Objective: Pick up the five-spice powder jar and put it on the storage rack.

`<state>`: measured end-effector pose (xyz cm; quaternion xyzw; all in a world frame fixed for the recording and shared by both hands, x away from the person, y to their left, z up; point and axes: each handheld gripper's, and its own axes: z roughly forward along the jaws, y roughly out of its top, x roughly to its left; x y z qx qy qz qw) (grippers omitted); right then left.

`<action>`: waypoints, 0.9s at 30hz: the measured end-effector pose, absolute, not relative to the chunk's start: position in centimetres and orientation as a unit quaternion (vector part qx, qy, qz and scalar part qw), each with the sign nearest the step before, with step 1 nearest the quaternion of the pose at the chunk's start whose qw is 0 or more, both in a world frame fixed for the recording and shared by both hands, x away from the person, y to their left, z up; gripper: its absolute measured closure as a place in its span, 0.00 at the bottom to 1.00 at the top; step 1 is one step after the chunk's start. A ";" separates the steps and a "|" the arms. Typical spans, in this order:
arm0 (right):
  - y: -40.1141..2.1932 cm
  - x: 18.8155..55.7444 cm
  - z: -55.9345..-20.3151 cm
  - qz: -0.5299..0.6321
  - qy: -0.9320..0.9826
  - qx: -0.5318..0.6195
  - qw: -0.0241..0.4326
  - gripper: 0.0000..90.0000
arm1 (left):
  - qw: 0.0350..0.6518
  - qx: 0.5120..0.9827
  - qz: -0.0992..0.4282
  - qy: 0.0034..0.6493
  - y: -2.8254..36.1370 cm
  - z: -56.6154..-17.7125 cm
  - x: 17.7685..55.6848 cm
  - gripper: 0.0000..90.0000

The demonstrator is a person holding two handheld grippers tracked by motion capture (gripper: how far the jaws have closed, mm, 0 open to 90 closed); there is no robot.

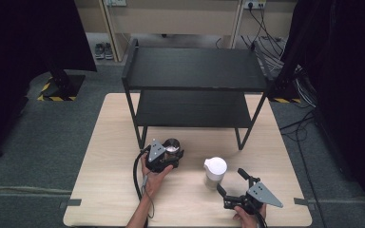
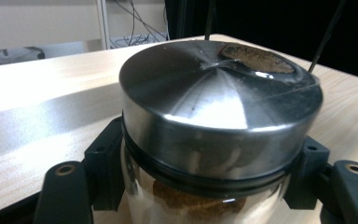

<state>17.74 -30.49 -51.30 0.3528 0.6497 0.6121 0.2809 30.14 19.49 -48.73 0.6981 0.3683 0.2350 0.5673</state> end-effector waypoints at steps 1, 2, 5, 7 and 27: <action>-30.5 17.7 -51.3 0.612 0.650 0.353 0.281 0.00 | 0.570 0.697 0.235 0.367 19.6 -48.7 30.0 0.34; -30.5 17.7 -51.3 0.612 0.650 0.353 0.281 0.00 | 0.571 0.698 0.235 0.363 19.7 -48.6 29.8 0.34; -30.5 17.7 -51.3 0.612 0.649 0.353 0.281 0.00 | 0.577 0.699 0.230 0.355 20.1 -48.3 29.3 0.34; -30.5 17.7 -51.3 0.612 0.650 0.353 0.280 0.00 | 0.578 0.702 0.230 0.348 20.3 -48.1 28.9 0.34; -30.4 17.8 -51.3 0.613 0.649 0.353 0.278 0.00 | 0.596 0.716 0.225 0.286 21.7 -40.9 27.1 0.34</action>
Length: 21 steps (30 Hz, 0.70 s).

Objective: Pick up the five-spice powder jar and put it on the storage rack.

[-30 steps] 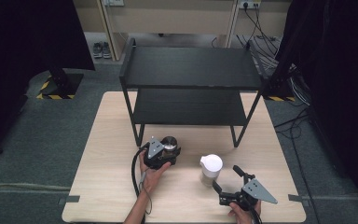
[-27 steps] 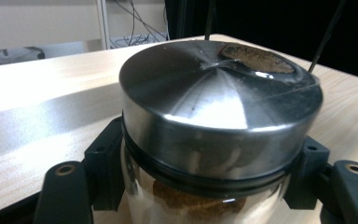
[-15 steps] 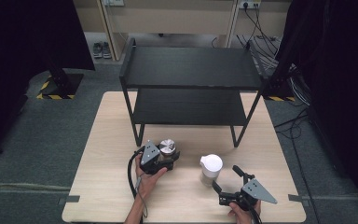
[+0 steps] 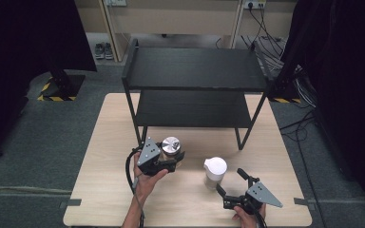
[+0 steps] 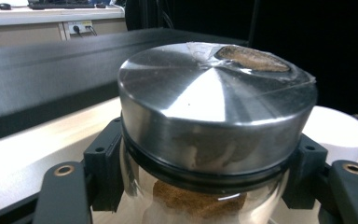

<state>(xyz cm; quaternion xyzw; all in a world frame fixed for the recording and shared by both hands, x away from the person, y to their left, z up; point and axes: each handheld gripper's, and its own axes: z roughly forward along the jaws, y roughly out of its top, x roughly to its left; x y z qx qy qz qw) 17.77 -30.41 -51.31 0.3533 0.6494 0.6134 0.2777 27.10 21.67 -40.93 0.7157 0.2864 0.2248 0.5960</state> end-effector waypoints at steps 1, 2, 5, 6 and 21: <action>-30.4 17.8 -51.3 0.614 0.650 0.353 0.277 0.00 | 0.595 0.717 0.227 0.283 21.6 -40.5 27.0 0.34; -30.4 17.8 -51.3 0.614 0.649 0.353 0.277 0.00 | 0.594 0.719 0.228 0.279 21.7 -40.1 27.0 0.34; -30.4 17.8 -51.3 0.614 0.650 0.353 0.277 0.00 | 0.598 0.721 0.222 0.271 21.9 -39.0 27.1 0.34; -30.4 17.8 -51.3 0.613 0.650 0.353 0.277 0.00 | 0.599 0.721 0.221 0.271 21.9 -38.7 27.1 0.34; -30.4 17.8 -51.3 0.613 0.651 0.353 0.277 0.00 | 0.606 0.731 0.203 0.240 22.3 -32.9 28.5 0.34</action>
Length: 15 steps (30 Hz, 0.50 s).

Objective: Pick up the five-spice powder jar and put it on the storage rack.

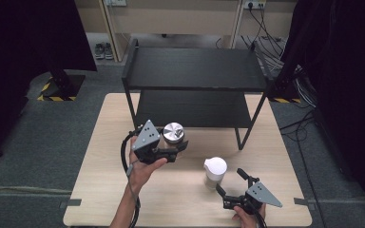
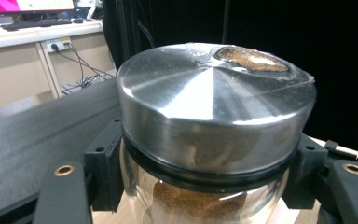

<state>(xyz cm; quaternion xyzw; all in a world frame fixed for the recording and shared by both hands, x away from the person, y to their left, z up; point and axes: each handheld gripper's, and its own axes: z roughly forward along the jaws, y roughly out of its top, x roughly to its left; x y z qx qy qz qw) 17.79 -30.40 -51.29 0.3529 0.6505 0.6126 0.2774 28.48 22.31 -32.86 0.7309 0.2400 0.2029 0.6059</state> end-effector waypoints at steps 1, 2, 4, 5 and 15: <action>-30.4 17.8 -51.3 0.613 0.650 0.353 0.278 0.00 | 0.608 0.730 0.200 0.238 22.4 -32.4 28.7 0.34; -30.4 17.8 -51.3 0.613 0.650 0.353 0.278 0.00 | 0.610 0.730 0.196 0.237 22.4 -32.0 29.0 0.34; -30.4 17.8 -51.3 0.613 0.649 0.354 0.278 0.00 | 0.613 0.730 0.192 0.235 22.6 -31.2 29.5 0.34; -30.4 17.7 -51.3 0.612 0.650 0.354 0.278 0.00 | 0.613 0.730 0.191 0.235 22.7 -30.8 29.7 0.34; -30.4 17.7 -51.3 0.612 0.650 0.355 0.278 0.00 | 0.626 0.724 0.175 0.231 24.7 -27.1 31.2 0.34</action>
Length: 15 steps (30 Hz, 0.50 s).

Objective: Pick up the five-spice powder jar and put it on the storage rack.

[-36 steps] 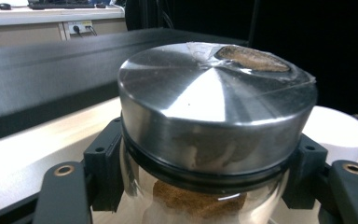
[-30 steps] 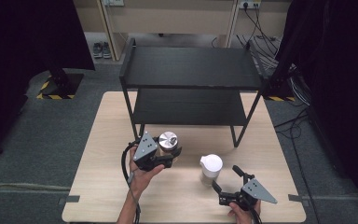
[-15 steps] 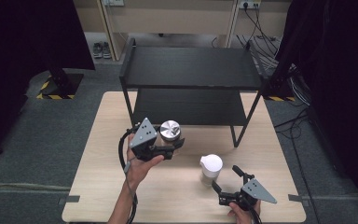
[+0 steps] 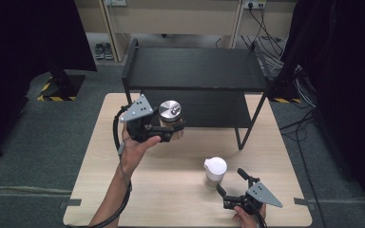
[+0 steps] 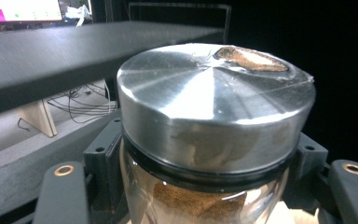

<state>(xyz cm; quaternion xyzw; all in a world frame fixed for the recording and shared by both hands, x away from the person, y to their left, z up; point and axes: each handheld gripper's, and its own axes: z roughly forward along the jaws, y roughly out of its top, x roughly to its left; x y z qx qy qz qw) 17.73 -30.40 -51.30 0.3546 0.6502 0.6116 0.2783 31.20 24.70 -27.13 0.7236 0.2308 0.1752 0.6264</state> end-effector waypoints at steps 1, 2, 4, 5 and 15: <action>-30.4 17.7 -51.3 0.611 0.650 0.355 0.278 0.00 | 0.628 0.722 0.175 0.231 24.9 -26.8 31.3 0.34; -30.4 17.7 -51.3 0.611 0.651 0.355 0.278 0.00 | 0.628 0.722 0.176 0.231 25.1 -26.4 31.3 0.34; -30.4 17.7 -51.3 0.611 0.650 0.355 0.278 0.00 | 0.626 0.722 0.183 0.231 25.4 -25.6 31.3 0.34; -30.4 17.7 -51.3 0.611 0.650 0.355 0.278 0.00 | 0.625 0.722 0.185 0.231 25.5 -25.2 31.3 0.34; -30.3 17.7 -51.3 0.611 0.650 0.357 0.277 0.00 | 0.633 0.712 0.188 0.239 26.7 -21.6 32.5 0.34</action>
